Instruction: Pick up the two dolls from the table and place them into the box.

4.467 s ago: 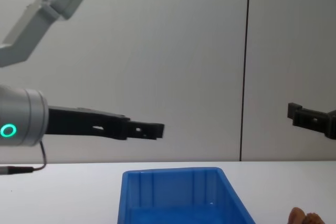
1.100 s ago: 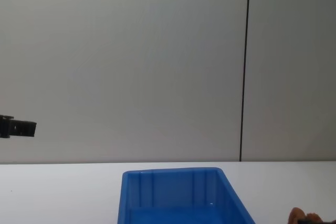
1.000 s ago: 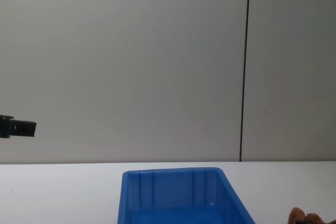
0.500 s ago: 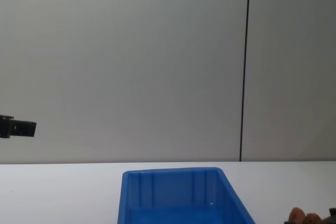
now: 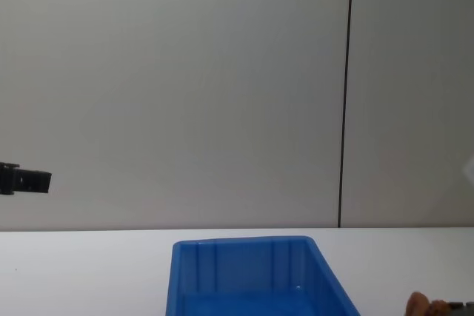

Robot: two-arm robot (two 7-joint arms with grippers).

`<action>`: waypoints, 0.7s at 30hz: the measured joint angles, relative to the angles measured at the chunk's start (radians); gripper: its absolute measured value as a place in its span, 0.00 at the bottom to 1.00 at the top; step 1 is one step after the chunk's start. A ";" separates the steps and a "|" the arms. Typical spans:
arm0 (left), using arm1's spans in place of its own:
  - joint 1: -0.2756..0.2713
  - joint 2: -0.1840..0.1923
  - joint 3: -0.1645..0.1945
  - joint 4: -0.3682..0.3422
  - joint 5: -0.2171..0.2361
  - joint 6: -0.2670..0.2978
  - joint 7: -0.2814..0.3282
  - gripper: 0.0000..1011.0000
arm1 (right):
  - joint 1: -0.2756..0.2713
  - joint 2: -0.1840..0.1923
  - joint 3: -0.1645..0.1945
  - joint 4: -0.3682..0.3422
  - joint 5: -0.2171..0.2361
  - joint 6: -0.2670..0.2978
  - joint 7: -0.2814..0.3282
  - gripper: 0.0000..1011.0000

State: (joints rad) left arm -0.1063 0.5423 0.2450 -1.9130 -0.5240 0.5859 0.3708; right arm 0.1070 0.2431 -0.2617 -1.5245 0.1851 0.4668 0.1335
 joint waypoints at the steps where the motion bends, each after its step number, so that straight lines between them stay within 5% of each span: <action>1: 0.000 0.000 0.000 0.000 0.000 0.000 0.000 0.99 | 0.004 -0.003 -0.001 0.006 -0.001 0.002 0.001 0.99; 8: 0.000 0.000 0.000 0.000 0.000 0.000 0.000 0.99 | 0.014 -0.012 -0.004 0.021 -0.004 0.009 0.004 0.99; 21: 0.000 0.000 0.000 0.000 0.000 0.000 0.000 0.99 | 0.026 -0.021 -0.007 0.038 -0.007 0.016 0.008 0.66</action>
State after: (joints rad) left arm -0.1064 0.5422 0.2450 -1.9130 -0.5241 0.5859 0.3708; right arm 0.1327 0.2223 -0.2685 -1.4869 0.1785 0.4828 0.1411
